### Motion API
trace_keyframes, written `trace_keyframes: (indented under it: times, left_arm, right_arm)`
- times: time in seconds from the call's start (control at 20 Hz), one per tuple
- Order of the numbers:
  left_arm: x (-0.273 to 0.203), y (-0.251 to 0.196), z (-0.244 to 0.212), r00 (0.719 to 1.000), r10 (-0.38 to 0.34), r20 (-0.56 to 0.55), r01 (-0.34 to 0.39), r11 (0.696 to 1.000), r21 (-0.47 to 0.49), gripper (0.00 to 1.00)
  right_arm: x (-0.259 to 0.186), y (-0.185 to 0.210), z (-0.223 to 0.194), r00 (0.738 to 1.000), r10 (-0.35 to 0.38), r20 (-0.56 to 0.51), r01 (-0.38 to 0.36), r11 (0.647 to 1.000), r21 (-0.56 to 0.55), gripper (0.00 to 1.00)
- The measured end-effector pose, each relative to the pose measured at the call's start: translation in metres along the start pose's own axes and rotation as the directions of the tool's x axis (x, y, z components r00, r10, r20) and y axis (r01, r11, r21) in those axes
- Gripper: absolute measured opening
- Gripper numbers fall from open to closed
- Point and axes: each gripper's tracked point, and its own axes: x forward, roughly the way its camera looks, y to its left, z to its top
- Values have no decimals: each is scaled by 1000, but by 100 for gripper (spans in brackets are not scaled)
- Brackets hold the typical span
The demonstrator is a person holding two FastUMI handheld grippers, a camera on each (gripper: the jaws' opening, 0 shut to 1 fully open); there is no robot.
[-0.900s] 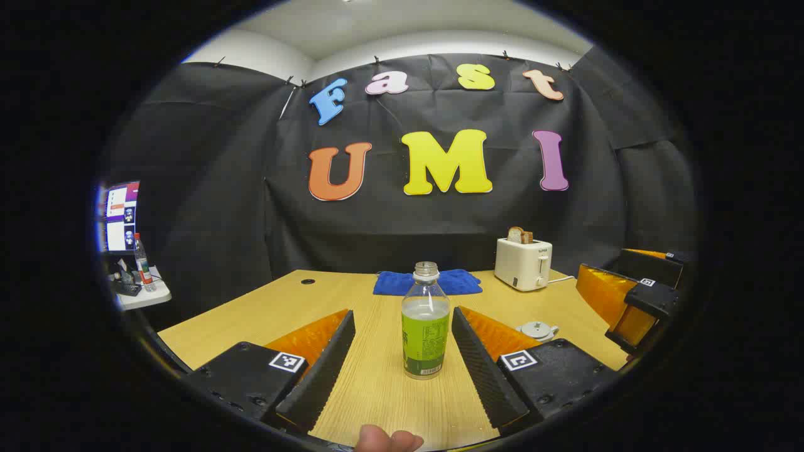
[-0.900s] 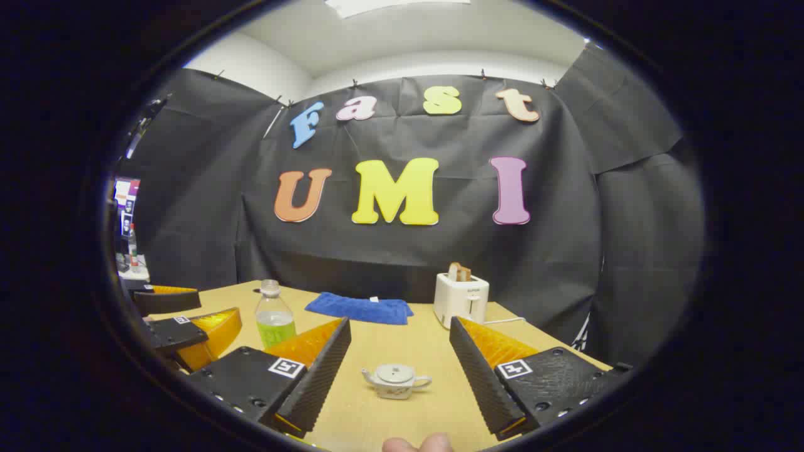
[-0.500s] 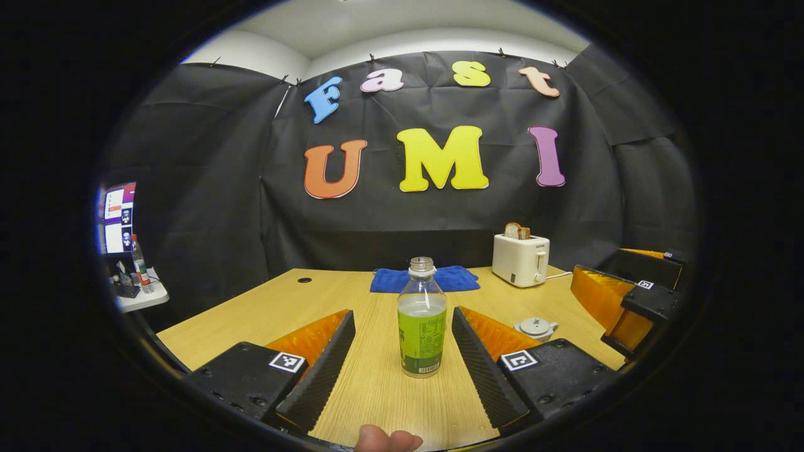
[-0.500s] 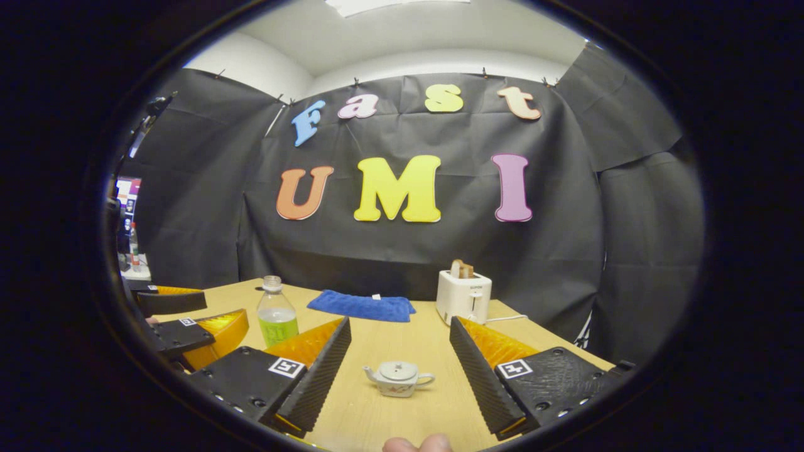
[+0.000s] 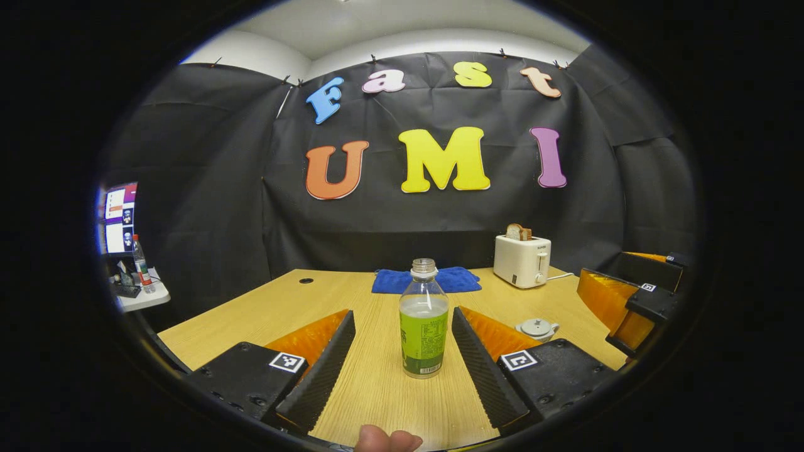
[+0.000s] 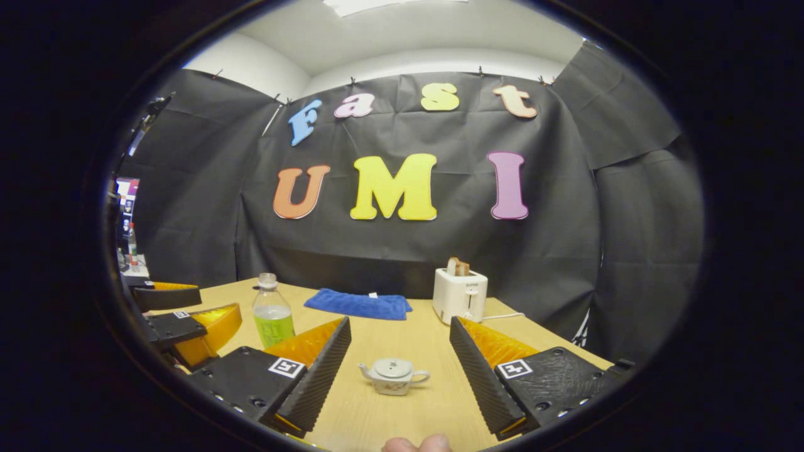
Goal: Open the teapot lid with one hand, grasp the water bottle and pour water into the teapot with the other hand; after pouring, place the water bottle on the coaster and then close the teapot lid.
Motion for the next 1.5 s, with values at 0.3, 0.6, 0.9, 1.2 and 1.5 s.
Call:
trace_keyframes:
  times: [0.3,0.6,0.9,1.2,1.5]
  left_arm:
    - [1,3,-2,1000,4,-7,-4,1000,-4,97]
    - [1,6,-2,1000,8,-10,-8,1000,-15,97]
    - [4,12,-4,1000,17,-18,-17,1000,-15,97]
    - [5,18,-7,999,28,-29,-29,999,-19,97]
    - [7,21,-11,999,33,-39,-34,999,-20,97]
  right_arm:
    - [11,-2,-19,999,1,-33,0,1000,3,97]
    - [34,-2,-44,998,-2,-67,1,1000,-15,97]
    - [70,10,-71,992,10,-122,-8,1000,14,97]
    - [101,19,-92,985,2,-171,-4,1000,-9,95]
    - [114,21,-105,977,-2,-212,-1,1000,-15,54]
